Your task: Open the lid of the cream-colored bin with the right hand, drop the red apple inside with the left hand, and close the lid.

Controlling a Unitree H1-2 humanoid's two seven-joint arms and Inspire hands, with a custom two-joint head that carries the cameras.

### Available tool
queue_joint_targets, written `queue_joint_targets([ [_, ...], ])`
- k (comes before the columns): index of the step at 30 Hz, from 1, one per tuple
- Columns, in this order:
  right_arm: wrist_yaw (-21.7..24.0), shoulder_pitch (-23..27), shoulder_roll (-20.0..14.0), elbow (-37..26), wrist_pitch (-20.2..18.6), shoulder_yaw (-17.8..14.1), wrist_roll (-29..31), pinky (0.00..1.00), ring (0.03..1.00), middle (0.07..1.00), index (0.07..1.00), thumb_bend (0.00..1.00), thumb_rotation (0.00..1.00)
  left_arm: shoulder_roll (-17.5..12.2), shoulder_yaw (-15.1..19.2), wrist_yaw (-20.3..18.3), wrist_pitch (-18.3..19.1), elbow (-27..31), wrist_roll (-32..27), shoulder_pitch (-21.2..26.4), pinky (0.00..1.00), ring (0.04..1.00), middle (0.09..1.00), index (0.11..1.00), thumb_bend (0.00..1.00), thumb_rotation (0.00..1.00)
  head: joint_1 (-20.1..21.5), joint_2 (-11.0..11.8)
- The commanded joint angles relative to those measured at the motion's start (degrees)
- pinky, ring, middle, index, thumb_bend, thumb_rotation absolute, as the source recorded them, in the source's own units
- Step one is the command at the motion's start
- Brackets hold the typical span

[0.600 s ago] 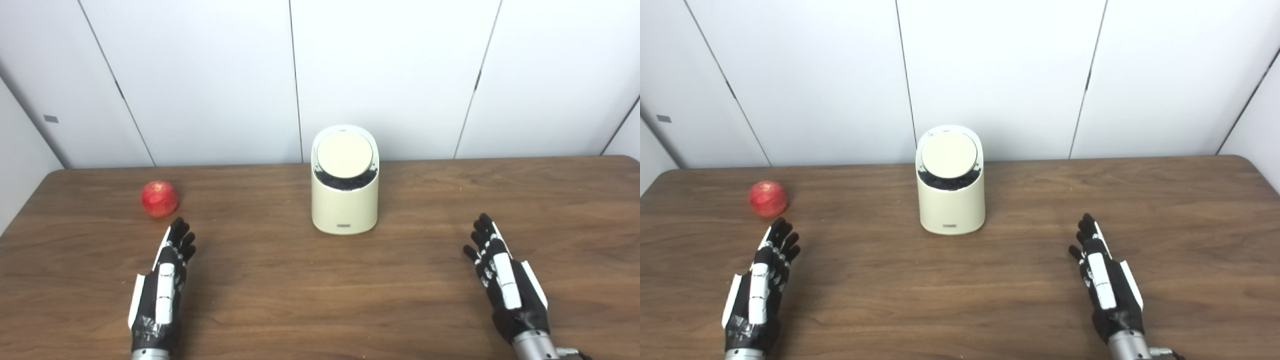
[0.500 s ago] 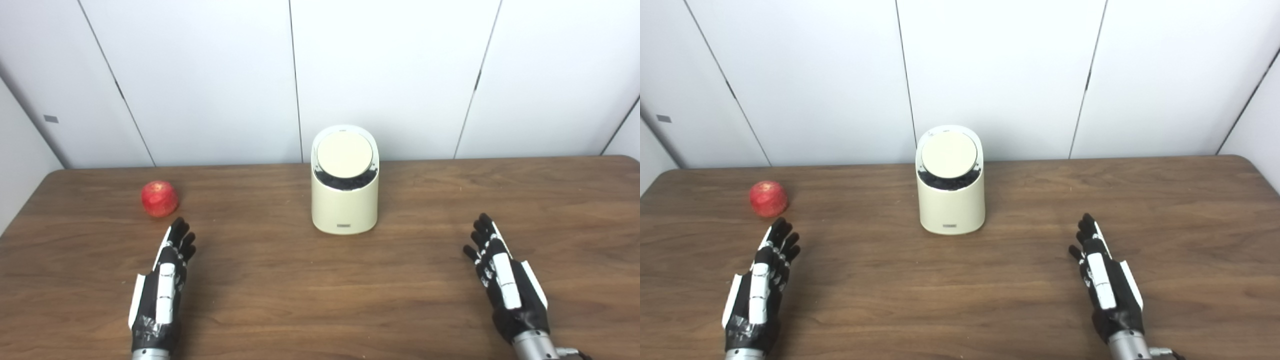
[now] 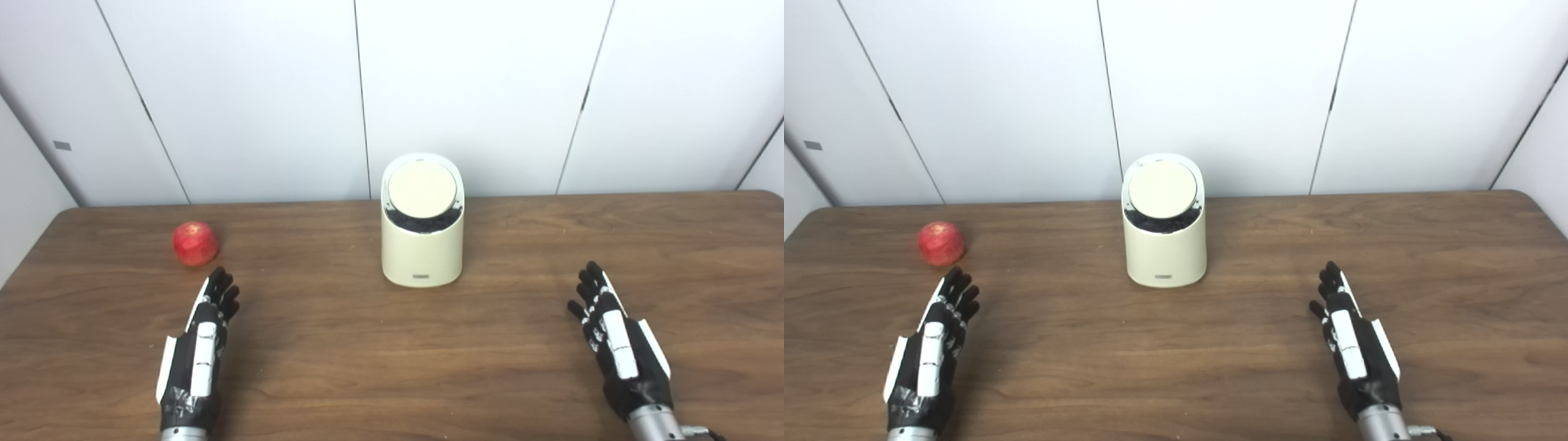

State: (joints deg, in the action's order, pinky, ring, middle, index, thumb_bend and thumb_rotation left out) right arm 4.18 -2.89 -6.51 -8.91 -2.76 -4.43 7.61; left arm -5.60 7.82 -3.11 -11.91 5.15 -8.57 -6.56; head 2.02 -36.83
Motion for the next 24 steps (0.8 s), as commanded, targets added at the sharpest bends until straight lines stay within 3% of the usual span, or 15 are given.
queue_joint_targets([
  [1,-0.23,0.59,-0.73,-3.18,0.57,-0.24,-0.89,0.94,0.987,0.974,0.991,0.68,0.87,1.25,-0.73,0.21,-0.55,-1.36,0.54,-2.12,0.96,0.954,0.965,0.983,0.51,0.9,0.1,0.01],
  [7,-0.39,2.78,-0.82,-4.92,-1.55,-0.42,-1.53,0.92,0.975,0.969,0.999,0.67,0.64,1.58,-0.96,0.21,-0.46,-0.79,0.61,-2.66,0.97,0.957,0.97,0.992,0.48,0.91,0.47,0.26],
  [14,-0.34,2.91,-0.74,-4.96,-1.7,-0.51,-1.67,0.92,0.974,0.969,1.0,0.66,0.62,1.6,-0.96,0.2,-0.49,-0.78,0.66,-2.67,0.97,0.956,0.97,0.993,0.48,0.91,0.47,0.26],
  [15,-1.49,7.7,-1.29,-4.27,-3.24,1.16,-6.82,0.92,0.974,0.969,1.0,0.66,0.62,1.56,-1.19,-0.13,-1.22,-1.21,0.74,-2.8,0.97,0.956,0.97,0.993,0.48,0.91,1.62,2.1],
  [16,-2.35,11.3,-1.68,-3.77,-4.42,2.41,-10.76,0.89,0.945,0.952,0.977,0.78,0.54,1.54,-1.35,-0.39,-1.77,-1.53,0.8,-2.9,0.98,0.963,0.979,0.997,0.49,0.91,1.62,2.1],
  [17,-2.97,13.72,-1.93,-3.45,-5.3,3.26,-13.49,0.87,0.935,0.946,0.969,0.82,0.52,1.52,-1.46,-0.56,-2.15,-1.74,0.85,-2.97,0.98,0.966,0.982,0.999,0.49,0.91,1.62,2.1],
  [22,-3.46,15.14,-1.93,-3.31,-6.35,3.77,-15.83,0.86,0.925,0.94,0.96,0.87,0.49,1.43,-1.63,-0.59,-2.45,-1.89,0.83,-3.01,0.99,0.968,0.985,1.0,0.49,0.91,1.62,2.1],
  [24,-4.54,22.63,-0.59,-1.18,-9.08,6.7,-20.92,0.85,0.916,0.932,0.953,0.9,0.48,1.46,-1.87,-1.21,-2.73,-2.51,0.01,-2.96,0.99,0.98,0.993,1.0,0.46,0.92,3.41,4.12],
])
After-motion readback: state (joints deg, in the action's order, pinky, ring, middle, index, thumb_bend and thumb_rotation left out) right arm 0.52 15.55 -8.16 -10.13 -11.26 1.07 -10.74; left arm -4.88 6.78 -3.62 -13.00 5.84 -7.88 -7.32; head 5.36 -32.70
